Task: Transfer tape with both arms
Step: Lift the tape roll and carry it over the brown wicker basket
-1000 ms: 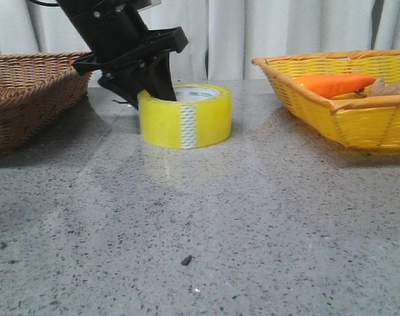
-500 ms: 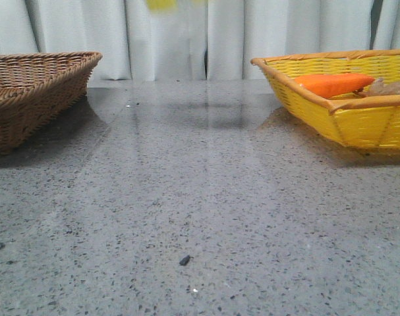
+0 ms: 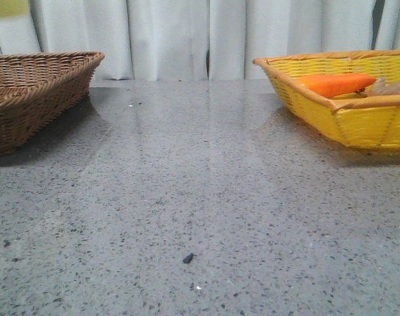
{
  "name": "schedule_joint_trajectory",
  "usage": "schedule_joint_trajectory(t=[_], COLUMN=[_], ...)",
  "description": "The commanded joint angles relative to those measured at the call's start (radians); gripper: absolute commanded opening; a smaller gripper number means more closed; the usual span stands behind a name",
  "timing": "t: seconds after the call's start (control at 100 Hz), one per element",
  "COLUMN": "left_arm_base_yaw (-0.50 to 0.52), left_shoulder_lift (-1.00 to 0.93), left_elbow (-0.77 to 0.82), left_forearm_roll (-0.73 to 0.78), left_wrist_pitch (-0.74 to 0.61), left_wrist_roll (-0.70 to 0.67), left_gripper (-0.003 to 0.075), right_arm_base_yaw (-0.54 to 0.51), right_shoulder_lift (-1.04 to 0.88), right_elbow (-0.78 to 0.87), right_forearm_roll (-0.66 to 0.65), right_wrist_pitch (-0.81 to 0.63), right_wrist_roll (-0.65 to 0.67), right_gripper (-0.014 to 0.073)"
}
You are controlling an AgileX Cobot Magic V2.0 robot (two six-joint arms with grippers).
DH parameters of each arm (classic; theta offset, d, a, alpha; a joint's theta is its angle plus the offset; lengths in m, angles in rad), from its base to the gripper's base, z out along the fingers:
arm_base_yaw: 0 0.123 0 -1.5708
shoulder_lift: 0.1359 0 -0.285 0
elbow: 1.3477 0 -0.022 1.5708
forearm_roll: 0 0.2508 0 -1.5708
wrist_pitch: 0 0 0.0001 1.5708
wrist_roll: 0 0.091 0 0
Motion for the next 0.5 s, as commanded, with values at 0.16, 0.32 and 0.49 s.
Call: schedule_joint_trajectory(t=[0.16,0.32,0.49], left_arm_base_yaw=[0.059,0.059,0.052], left_shoulder_lift=[-0.046,-0.069,-0.157], left_elbow=[0.158,0.157,0.174], left_forearm_roll=[-0.116,-0.227,-0.320], left_wrist_pitch=[-0.153,-0.178,-0.255], left_wrist_roll=[-0.040,-0.035,-0.002], left_gripper=[0.0135,0.0355,0.0279], right_arm_base_yaw=[0.003,0.003,0.003], right_shoulder_lift=[0.007,-0.011,-0.115], right_elbow=[-0.017,-0.016,0.047], right_forearm_roll=[0.004,-0.004,-0.039], right_wrist_pitch=[-0.027,-0.031,-0.057], right_wrist_roll=[-0.003,-0.003,-0.003], right_gripper=[-0.0067,-0.0067,-0.0067])
